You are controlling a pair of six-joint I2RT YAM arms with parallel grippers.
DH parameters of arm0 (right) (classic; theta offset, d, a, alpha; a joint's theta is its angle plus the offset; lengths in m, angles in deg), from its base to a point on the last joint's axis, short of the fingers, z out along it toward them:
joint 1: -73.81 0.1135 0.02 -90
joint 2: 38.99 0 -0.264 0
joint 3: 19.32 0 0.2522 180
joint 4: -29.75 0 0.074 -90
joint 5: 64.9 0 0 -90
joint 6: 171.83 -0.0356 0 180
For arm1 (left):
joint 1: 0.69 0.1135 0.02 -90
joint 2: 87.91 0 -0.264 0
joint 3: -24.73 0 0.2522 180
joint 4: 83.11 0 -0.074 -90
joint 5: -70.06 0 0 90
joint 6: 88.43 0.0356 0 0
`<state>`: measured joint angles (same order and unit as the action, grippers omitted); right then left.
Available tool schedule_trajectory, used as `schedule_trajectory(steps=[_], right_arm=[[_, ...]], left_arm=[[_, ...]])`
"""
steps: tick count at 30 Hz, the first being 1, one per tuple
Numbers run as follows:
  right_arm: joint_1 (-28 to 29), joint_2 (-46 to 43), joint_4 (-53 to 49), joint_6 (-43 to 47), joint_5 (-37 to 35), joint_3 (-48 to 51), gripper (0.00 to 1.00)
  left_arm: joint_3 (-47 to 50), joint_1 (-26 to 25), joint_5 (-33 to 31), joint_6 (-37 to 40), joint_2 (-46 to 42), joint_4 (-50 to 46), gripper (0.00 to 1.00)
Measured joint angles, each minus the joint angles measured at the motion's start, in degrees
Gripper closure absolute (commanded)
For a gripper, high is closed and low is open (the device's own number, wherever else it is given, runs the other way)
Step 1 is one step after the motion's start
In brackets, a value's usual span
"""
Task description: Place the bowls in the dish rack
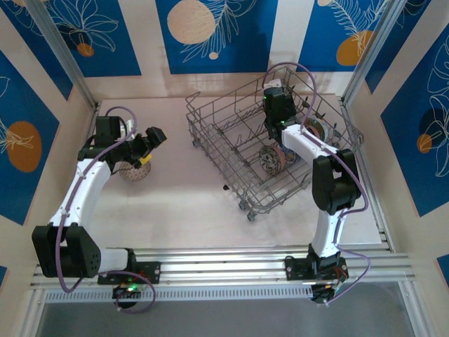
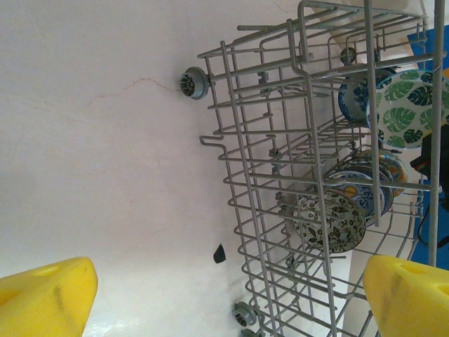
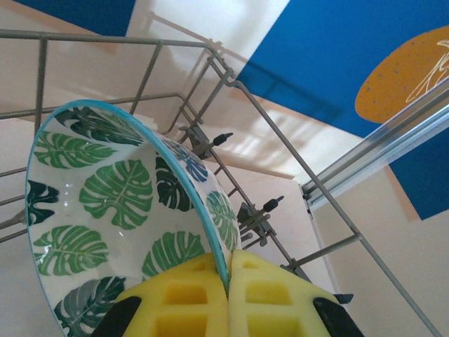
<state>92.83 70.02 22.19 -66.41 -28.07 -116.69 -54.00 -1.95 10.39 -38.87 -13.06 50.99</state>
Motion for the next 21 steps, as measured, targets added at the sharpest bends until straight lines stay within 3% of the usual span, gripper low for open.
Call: schedule_trajectory(steps=[19, 21], right_arm=[[4.76, 5.88, 8.72, 11.58, -5.05, 0.81, 1.00], [5.16, 6.34, 8.44, 11.98, -5.49, 0.74, 0.96]], left_arm=[[1.20, -0.17, 0.00, -0.13, 0.00, 0.26, 0.03], [1.22, -0.17, 0.00, -0.11, 0.00, 0.26, 0.03]])
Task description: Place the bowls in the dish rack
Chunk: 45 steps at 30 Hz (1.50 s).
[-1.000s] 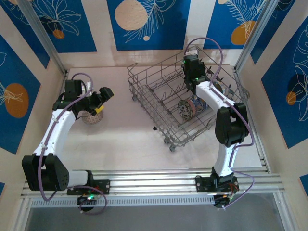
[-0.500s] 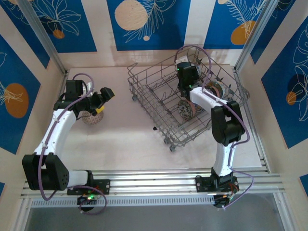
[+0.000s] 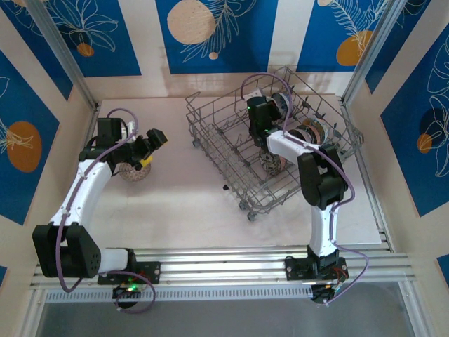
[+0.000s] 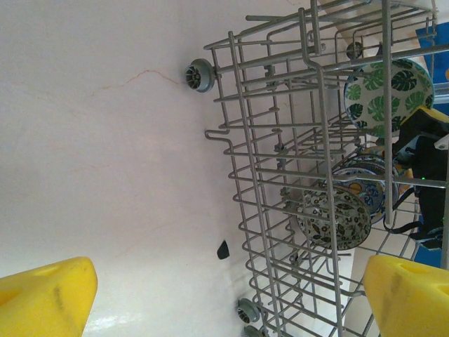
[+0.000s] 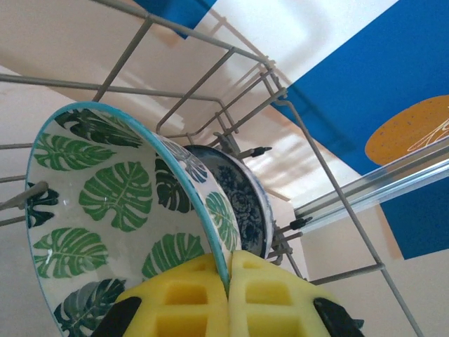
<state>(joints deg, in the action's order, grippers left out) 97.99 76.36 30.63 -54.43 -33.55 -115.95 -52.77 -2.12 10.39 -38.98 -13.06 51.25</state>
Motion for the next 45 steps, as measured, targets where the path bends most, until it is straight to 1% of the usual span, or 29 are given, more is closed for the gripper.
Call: schedule_trajectory(steps=[2, 4, 15, 16, 17, 18, 24, 27, 29, 32, 36, 39, 42, 45], right_arm=[[0.26, 0.42, -0.48, 0.09, -0.39, -0.04, 0.91], [0.46, 0.90, -0.90, -0.07, -0.72, -0.28, 0.82], [0.46, 4.50, -10.47, -5.29, 2.27, -7.58, 0.78], [0.42, 4.52, -11.82, -6.10, 2.71, -8.44, 0.74], [0.37, 4.52, -12.98, -7.08, 3.04, -9.11, 0.68], [0.28, 4.52, -14.36, -8.02, 3.37, -10.01, 0.66], [-1.01, 4.44, -20.96, -12.79, 6.71, -12.22, 0.35], [-1.36, 3.74, -24.63, -14.16, 8.90, -12.28, 0.27], [-1.55, 2.05, -27.50, -15.19, 10.71, -12.28, 0.25], [-1.55, -2.69, -31.15, -16.85, 13.66, -12.28, 0.23], [-1.55, -11.52, -34.23, -19.93, 17.22, -12.04, 0.23], [-1.31, -18.73, -34.84, -22.71, 18.88, -8.85, 0.22], [-1.09, -24.63, -36.04, -25.94, 20.39, -3.82, 0.22], [-0.90, -28.59, -37.83, -28.92, 22.77, 1.42, 0.22]], left_arm=[[0.02, 0.00, 0.00, 0.15, -0.02, -0.02, 0.03], [0.07, 0.00, -0.02, 0.17, -0.07, -0.04, 0.03], [0.07, 0.02, -2.08, 0.72, -0.42, -1.14, 0.02], [0.07, 0.02, -2.47, 0.98, -0.63, -1.57, 0.03], [0.07, 0.02, -2.86, 1.29, -0.92, -2.05, 0.02], [0.07, 0.04, -3.26, 1.70, -1.29, -2.54, 0.02], [-0.94, 2.12, -4.68, 4.20, -2.45, -6.43, 0.02], [-1.86, 4.09, -5.97, 5.81, -2.47, -8.83, 0.02], [-2.45, 5.42, -7.43, 6.78, -2.69, -10.73, 0.02], [-2.54, 8.11, -9.46, 8.11, -3.56, -13.64, 0.03], [-1.07, 13.14, -10.91, 8.61, -5.11, -15.67, 0.04], [0.98, 16.13, -11.32, 9.11, -5.29, -16.28, 0.07], [2.62, 17.70, -11.37, 9.35, -3.93, -16.59, 0.17], [3.93, 18.64, -11.32, 9.40, -1.09, -15.82, 0.22]])
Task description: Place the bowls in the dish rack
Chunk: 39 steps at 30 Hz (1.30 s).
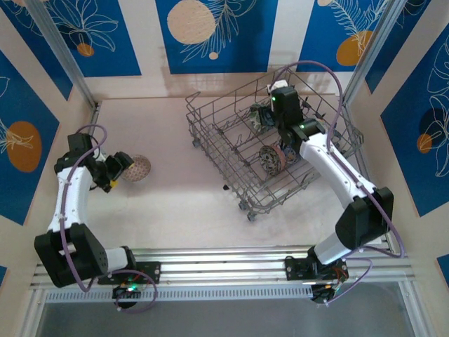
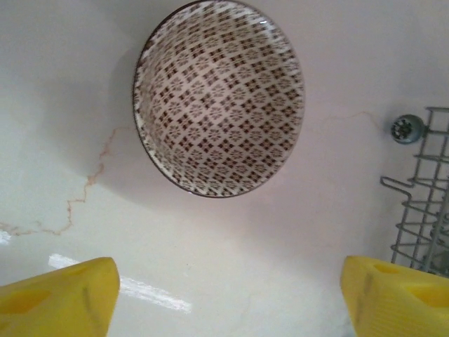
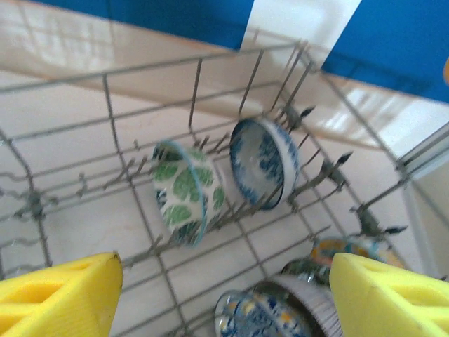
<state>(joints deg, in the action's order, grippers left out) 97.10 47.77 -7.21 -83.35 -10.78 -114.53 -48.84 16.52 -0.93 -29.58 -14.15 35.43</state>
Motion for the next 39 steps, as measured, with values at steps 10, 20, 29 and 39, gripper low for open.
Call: schedule_trajectory(steps=[10, 20, 29, 39], right_arm=[[1.25, -6.40, -4.57, -4.70, 4.52, 9.01, 0.23], [1.86, -11.45, -5.73, -7.87, 6.14, 11.50, 0.23], [3.69, -13.53, -7.10, -9.18, 6.10, 11.89, 0.23], [9.01, -11.76, -10.58, -9.62, 5.73, 8.90, 0.23]], left_arm=[[0.20, 0.20, -0.63, 0.15, 9.94, 4.48, 0.28], [1.07, 0.20, -0.98, -0.04, 17.59, 9.01, 0.56], [2.56, 0.26, -0.48, 0.15, 18.73, 11.52, 0.85], [5.25, 0.39, 2.93, 0.02, 16.63, 13.22, 1.00]])
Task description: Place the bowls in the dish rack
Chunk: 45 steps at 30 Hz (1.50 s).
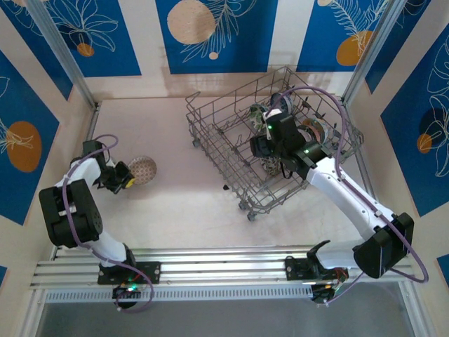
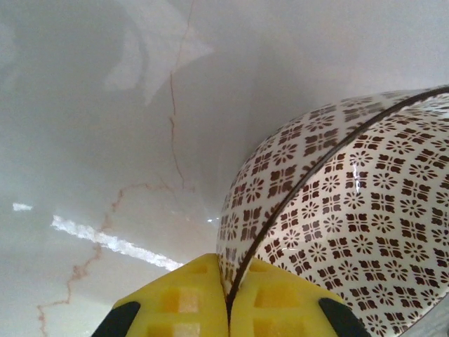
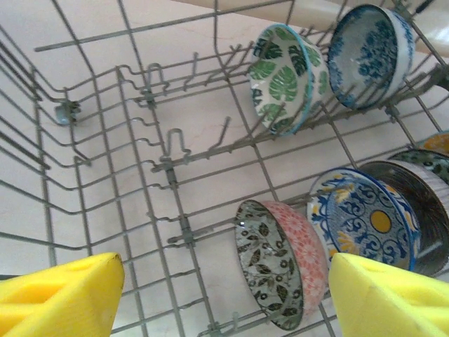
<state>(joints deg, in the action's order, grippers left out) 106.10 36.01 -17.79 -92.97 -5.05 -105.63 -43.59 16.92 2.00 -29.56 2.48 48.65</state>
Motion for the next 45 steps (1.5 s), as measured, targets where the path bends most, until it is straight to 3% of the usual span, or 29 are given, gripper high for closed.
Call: schedule_trajectory(steps=[8, 15, 24, 37, 45], right_arm=[[5.51, 3.98, -1.88, -3.58, 5.86, -10.21, 0.27], [9.81, 10.95, -1.38, -7.41, 18.34, -20.20, 0.33], [11.87, 13.73, 0.17, -10.32, 28.17, -21.64, 0.43], [11.96, 15.54, 3.39, -14.08, 30.62, -21.62, 0.48], [11.89, 17.16, 3.58, -16.50, 30.34, -21.51, 0.69]], left_arm=[[0.17, -2.23, 2.05, -1.99, -16.02, -0.87, 1.00], [-8.31, -12.37, 0.28, -4.20, -27.41, -2.38, 1.00], [-13.33, -24.55, -5.86, -4.50, -28.83, -3.61, 1.00], [-17.75, -37.07, -13.53, -4.07, -26.67, -4.44, 1.00], [-18.58, -40.41, -17.18, -3.17, -25.83, -4.55, 1.00]])
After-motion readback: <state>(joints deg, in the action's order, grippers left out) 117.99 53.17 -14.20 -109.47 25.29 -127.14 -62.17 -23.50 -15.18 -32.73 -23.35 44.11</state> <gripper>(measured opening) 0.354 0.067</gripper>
